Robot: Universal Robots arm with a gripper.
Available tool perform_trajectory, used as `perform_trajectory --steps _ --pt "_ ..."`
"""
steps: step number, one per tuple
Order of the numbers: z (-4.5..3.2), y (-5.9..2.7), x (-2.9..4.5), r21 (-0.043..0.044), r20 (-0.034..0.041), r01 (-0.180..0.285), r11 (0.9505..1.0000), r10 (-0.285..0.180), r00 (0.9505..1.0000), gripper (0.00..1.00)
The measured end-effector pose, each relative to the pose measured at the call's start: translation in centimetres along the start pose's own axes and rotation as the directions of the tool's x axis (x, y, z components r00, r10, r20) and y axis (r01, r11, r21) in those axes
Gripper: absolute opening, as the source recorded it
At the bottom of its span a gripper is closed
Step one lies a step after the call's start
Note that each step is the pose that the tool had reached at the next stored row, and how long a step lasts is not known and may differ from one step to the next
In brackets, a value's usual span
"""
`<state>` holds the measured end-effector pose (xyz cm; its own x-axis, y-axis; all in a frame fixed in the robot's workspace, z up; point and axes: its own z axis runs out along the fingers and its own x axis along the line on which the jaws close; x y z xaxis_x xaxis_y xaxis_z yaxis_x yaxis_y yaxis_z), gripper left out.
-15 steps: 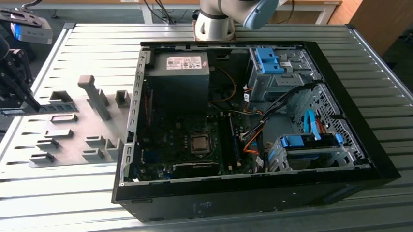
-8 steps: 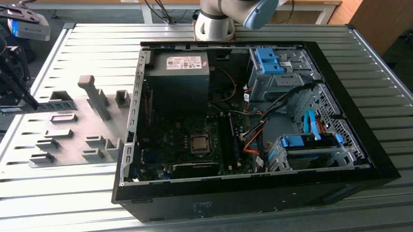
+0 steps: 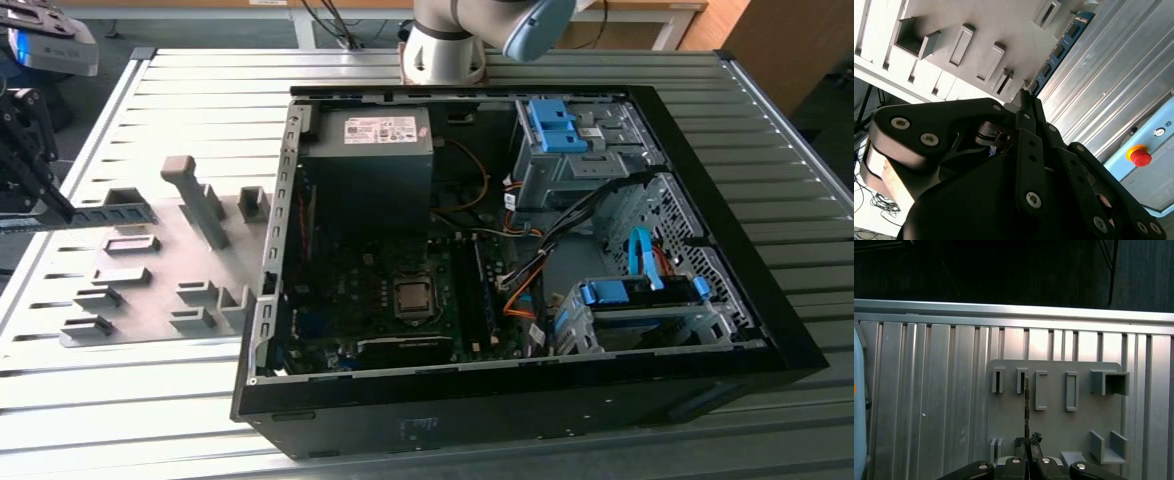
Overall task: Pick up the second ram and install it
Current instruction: 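Pick up the second ram and move it above second insertion slot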
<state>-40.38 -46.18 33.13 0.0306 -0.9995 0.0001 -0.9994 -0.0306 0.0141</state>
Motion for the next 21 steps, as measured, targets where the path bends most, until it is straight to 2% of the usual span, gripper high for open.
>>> perform_trajectory --steps 21 --pt "-1.74 0.02 0.0 0.0 0.0 0.0 1.0 0.0 1.0 0.14"
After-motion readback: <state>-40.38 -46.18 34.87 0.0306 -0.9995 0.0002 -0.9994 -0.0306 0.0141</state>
